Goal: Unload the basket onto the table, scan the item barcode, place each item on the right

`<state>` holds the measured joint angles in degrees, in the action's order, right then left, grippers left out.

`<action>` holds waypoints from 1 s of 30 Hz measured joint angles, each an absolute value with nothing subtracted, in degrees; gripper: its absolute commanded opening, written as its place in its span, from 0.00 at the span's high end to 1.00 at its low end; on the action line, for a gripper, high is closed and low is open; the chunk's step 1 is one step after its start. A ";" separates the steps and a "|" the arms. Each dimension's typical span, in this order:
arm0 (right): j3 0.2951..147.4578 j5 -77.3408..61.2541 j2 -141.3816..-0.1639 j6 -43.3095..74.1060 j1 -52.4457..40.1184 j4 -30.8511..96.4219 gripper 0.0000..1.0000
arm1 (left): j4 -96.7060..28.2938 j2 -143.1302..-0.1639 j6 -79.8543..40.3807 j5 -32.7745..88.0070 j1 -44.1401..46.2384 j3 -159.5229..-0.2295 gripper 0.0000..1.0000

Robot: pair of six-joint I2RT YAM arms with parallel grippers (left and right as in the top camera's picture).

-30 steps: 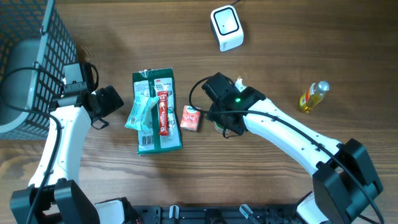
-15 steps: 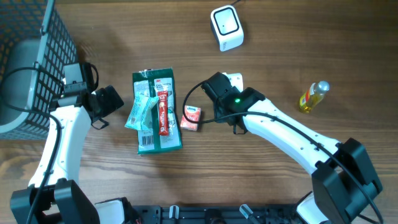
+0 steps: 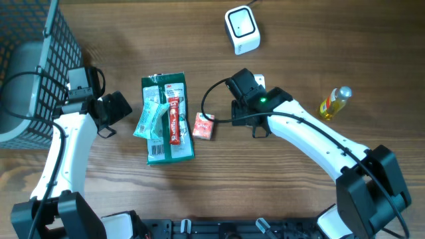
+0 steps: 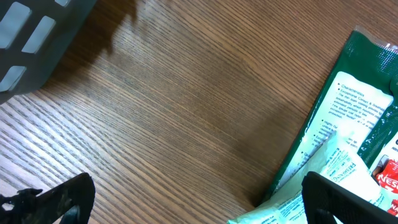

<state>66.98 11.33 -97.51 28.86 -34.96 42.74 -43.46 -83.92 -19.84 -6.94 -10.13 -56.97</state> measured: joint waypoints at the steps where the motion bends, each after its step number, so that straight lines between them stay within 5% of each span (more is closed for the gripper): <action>1: 66.98 11.20 -97.51 27.86 -34.96 43.07 0.45 | -43.46 -83.92 -19.84 -6.94 -10.13 -56.97 0.00; 4: 67.22 10.83 -97.49 24.67 -34.98 44.40 0.40 | -43.46 -83.92 -19.84 -6.92 -10.13 -56.97 0.00; 7: 67.26 10.70 -97.49 22.46 -34.96 44.58 0.16 | -43.46 -83.92 -19.84 -6.92 -10.13 -56.97 0.00; 8: 67.26 10.70 -97.49 21.82 -34.96 44.86 0.00 | -43.46 -83.92 -19.84 -6.94 -10.13 -56.97 0.00; 17: 73.03 10.50 -97.56 22.79 -34.92 50.65 0.01 | -43.46 -83.92 -19.84 -6.94 -10.13 -56.97 0.00; 30: 75.59 8.82 -97.56 48.01 -34.92 52.27 0.06 | -43.46 -83.92 -19.84 -6.92 -10.13 -56.97 0.00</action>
